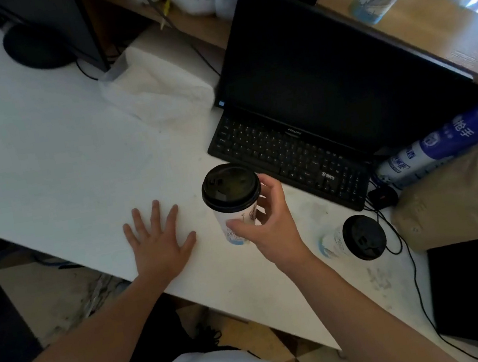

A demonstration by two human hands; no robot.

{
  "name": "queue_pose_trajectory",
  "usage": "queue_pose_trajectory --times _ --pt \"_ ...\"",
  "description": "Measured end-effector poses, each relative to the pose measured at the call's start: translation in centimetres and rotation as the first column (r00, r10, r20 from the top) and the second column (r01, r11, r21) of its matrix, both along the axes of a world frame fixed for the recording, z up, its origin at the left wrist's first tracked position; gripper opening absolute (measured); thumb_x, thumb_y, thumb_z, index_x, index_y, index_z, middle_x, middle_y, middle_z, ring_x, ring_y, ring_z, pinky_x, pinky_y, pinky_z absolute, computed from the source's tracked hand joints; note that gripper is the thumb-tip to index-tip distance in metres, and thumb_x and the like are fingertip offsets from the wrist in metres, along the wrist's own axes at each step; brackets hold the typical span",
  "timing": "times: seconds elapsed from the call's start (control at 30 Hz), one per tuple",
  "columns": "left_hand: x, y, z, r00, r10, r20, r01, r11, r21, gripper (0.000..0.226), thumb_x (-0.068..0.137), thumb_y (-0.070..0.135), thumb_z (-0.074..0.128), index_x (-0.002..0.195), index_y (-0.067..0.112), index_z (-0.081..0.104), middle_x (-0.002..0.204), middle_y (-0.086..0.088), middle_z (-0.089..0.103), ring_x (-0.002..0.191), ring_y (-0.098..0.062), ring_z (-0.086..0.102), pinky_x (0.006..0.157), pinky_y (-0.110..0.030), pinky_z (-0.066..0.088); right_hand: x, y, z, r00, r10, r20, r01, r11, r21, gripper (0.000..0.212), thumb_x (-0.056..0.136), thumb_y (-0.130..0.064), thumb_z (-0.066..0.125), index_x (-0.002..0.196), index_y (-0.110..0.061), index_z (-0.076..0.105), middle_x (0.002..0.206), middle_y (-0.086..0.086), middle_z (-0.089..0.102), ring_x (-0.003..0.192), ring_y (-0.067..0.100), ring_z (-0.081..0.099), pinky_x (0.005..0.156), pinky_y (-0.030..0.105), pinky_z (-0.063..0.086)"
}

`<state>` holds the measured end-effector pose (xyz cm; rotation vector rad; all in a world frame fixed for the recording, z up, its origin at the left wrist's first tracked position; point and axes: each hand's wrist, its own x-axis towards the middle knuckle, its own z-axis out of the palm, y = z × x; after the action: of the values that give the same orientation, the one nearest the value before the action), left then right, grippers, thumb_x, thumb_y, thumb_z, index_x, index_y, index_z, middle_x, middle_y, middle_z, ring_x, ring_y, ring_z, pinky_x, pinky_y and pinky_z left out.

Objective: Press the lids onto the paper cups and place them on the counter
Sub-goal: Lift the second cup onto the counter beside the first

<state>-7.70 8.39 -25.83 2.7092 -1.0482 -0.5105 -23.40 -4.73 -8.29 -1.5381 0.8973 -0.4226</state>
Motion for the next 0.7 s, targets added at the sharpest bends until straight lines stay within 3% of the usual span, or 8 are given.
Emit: queue_pose_trajectory --times 0.07,0.13,0.2,0.23,0.27,0.33,0.43,0.7 --pt "0.4 -0.8 1.7 0.987 0.063 -0.146 -0.069 0.997 -0.034 0.074 0.090 0.064 0.047 0.154 0.030 0.031 0.168 -0.006 0.015 0.153 -0.042 -0.003 0.120 -0.056 -0.006 -0.5 -0.3 0.1 1.000 0.011 0.013 -0.011 1.000 0.027 0.078 0.073 0.006 0.084 0.132 -0.031 0.047 0.134 -0.004 0.058 0.120 0.008 0.060 0.092 0.022 0.054" --pt "0.8 -2.2 4.6 0.929 0.049 -0.368 -0.127 0.973 -0.193 0.057 0.090 0.044 0.061 0.143 0.025 0.048 0.156 -0.007 0.042 0.147 -0.037 0.029 0.120 -0.048 0.022 -1.0 -0.6 0.4 0.999 0.019 0.031 -0.020 0.998 0.052 0.075 0.075 0.006 0.083 0.131 -0.031 0.049 0.132 -0.005 0.061 0.116 0.007 0.063 0.096 0.026 0.055" --pt "0.9 -4.0 8.5 0.739 -0.034 -0.673 -0.279 0.894 -0.351 0.039 0.090 0.010 0.065 0.124 0.028 0.060 0.138 -0.004 0.060 0.127 -0.030 0.057 0.102 -0.037 0.046 -1.5 -1.1 0.6 0.998 0.026 0.051 -0.030 0.996 0.081 0.073 0.076 0.004 0.083 0.131 -0.033 0.050 0.130 -0.006 0.064 0.116 0.010 0.064 0.100 0.033 0.055" --pt "1.0 -4.9 10.4 0.617 -0.078 -0.783 -0.341 0.870 -0.356 0.043 0.088 -0.003 0.061 0.118 0.028 0.062 0.133 -0.003 0.063 0.120 -0.030 0.062 0.095 -0.037 0.052 -1.7 -1.4 0.7 0.998 0.026 0.055 -0.031 0.995 0.096 0.074 0.077 0.004 0.082 0.133 -0.032 0.050 0.130 -0.005 0.065 0.117 0.011 0.065 0.099 0.034 0.056" --pt "1.1 -5.6 12.4 0.494 -0.134 -0.859 -0.362 0.866 -0.344 0.048 0.086 -0.011 0.057 0.118 0.024 0.064 0.129 -0.004 0.066 0.118 -0.030 0.064 0.092 -0.039 0.055 -1.9 -1.6 0.8 0.998 0.018 0.065 -0.025 0.993 0.113 0.074 0.078 0.004 0.082 0.135 -0.031 0.050 0.130 -0.004 0.066 0.117 0.012 0.065 0.098 0.035 0.056" --pt "1.1 -6.7 15.5 0.358 -0.264 -0.896 -0.260 0.893 -0.367 0.055 0.084 -0.017 0.057 0.126 0.017 0.065 0.125 -0.005 0.070 0.117 -0.027 0.066 0.092 -0.043 0.058 -2.3 -1.8 1.1 0.996 -0.006 0.092 -0.008 0.988 0.152 0.072 0.079 0.006 0.080 0.136 -0.029 0.052 0.127 -0.004 0.069 0.114 0.011 0.067 0.094 0.034 0.057" --pt "0.7 -7.7 19.0 0.328 -0.395 -0.858 -0.068 0.896 -0.439 0.051 0.084 -0.013 0.064 0.126 0.016 0.067 0.124 -0.004 0.071 0.117 -0.023 0.066 0.095 -0.043 0.057 -3.1 -2.6 1.5 0.992 -0.016 0.128 -0.009 0.982 0.191 0.071 0.081 0.007 0.078 0.137 -0.029 0.053 0.127 -0.003 0.070 0.119 0.018 0.065 0.100 0.040 0.055" --pt "-0.3 -9.4 21.8 0.405 -0.469 -0.785 -0.015 0.855 -0.519 0.068 0.082 -0.012 0.069 0.137 0.026 0.055 0.133 -0.005 0.064 0.125 -0.026 0.060 0.101 -0.056 0.051 -5.2 -5.4 3.7 0.987 0.068 0.144 -0.084 0.991 0.106 0.066 0.086 0.003 0.071 0.142 -0.028 0.057 0.133 -0.002 0.068 0.128 0.023 0.059 0.107 0.045 0.052"
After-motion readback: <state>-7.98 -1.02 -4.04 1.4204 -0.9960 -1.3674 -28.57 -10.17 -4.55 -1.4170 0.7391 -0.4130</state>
